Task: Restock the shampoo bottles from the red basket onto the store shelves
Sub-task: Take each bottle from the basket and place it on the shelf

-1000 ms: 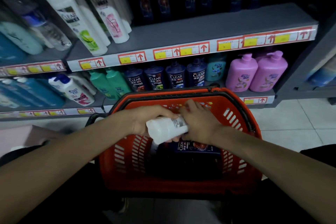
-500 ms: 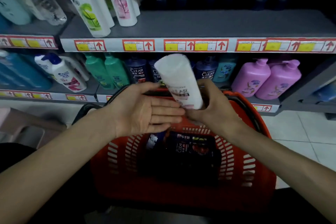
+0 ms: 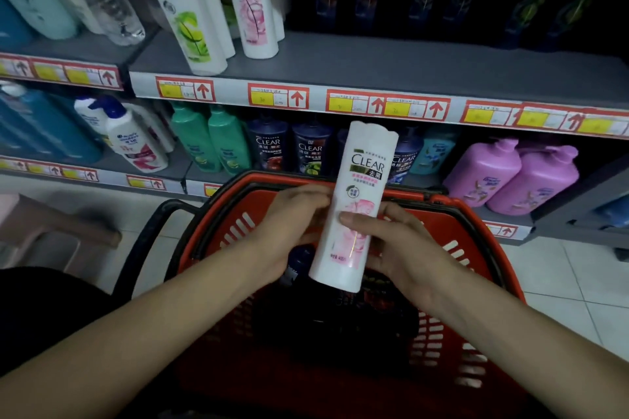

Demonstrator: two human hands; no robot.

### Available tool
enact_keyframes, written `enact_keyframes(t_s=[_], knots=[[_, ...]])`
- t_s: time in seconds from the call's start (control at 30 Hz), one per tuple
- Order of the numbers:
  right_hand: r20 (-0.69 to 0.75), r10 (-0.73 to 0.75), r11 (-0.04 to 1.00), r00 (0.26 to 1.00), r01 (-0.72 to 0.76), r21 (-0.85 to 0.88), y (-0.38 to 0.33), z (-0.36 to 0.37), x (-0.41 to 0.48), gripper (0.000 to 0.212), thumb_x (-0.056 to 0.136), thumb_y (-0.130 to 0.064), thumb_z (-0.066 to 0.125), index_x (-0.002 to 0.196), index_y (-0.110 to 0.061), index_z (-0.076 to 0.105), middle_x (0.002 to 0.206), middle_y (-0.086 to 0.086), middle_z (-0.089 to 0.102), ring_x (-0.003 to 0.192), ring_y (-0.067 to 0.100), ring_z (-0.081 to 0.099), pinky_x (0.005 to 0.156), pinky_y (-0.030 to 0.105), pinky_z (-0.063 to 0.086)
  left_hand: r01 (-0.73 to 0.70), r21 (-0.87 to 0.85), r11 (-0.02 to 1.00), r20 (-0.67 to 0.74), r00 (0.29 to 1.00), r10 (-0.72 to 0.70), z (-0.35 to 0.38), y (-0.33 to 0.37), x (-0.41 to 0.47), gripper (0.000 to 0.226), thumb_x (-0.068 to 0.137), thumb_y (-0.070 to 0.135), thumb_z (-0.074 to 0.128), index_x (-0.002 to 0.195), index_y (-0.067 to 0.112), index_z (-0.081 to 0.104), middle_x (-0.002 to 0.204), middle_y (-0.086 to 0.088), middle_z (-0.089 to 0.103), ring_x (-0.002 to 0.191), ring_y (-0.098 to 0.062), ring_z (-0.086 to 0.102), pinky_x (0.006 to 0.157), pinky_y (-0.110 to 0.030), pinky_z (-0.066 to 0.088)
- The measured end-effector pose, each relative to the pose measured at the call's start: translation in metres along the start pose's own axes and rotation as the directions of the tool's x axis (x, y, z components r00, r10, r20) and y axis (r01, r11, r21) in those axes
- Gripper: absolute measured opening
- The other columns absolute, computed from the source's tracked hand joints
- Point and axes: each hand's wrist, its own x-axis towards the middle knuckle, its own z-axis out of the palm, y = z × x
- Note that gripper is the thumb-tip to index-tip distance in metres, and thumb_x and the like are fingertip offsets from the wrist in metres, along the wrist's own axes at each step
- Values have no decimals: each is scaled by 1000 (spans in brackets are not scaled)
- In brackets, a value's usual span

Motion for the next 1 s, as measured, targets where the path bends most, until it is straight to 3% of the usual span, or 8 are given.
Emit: enact_keyframes(t_s=[0.2,0.27,0.37,0.47,0.57,0.73,0.8,1.0], knots=[[-25,38,998,999,-36,60,-4,-5,7,36,85,-14,74,120,-5,72,115,18,75,91,25,72,71,37,61,-17,-29,999,-17,1000,16,1,-4,-4,22,99,14,62,115,19,76,102,1,80,97,-15,76,85,-32,58],[-49,31,999,998,-30,30,-4,-8,9,44,81,-25,79,122,-12,70,115,12,76,97,26,74,76,41,61,-32,-4,999,-8,999,32,0,-6,-5,24,99,13,63,117,22,76,103,2,80,99,-15,75,83,-30,55],[-154,27,996,988,-41,-84,0,-7,9,75,61,-46,94,125,-21,64,110,5,77,97,24,75,86,49,61,-73,32,997,45,996,72,1,-7,-7,26,99,13,62,118,24,76,107,3,80,101,-17,75,88,-31,53],[-215,22,996,976,-41,-83,0,-6,2,79,61,-44,96,124,-13,62,94,11,76,71,22,72,62,35,59,-97,54,994,146,985,88,3,-8,-8,27,102,13,57,117,24,77,108,0,79,103,-17,75,93,-35,53],[-216,48,999,975,-52,-13,-7,-8,-3,70,68,-43,91,123,-9,65,85,11,75,62,20,69,53,28,54,-86,29,996,172,982,80,6,-10,-7,27,101,13,59,117,24,76,107,-3,79,103,-19,75,89,-33,52],[-66,102,987,993,-93,131,-22,-11,-7,30,88,-42,70,100,-15,71,78,7,70,66,22,68,73,37,55,-29,-41,999,64,997,32,4,-9,-3,26,99,12,57,114,19,76,102,-3,80,96,-18,77,86,-32,53],[-35,104,980,994,-96,172,-26,-13,-10,33,88,-44,68,101,-14,70,80,9,69,70,25,68,79,40,55,-45,-36,998,35,998,46,2,-8,-1,26,99,13,56,113,19,76,101,-4,80,98,-19,76,87,-32,55],[20,103,951,994,-105,290,-33,-4,-16,49,91,-54,64,103,-7,67,79,14,69,63,28,67,73,39,57,-90,-44,995,-23,996,89,2,-7,2,23,99,15,58,109,19,78,101,-7,80,98,-21,76,87,-34,54]])
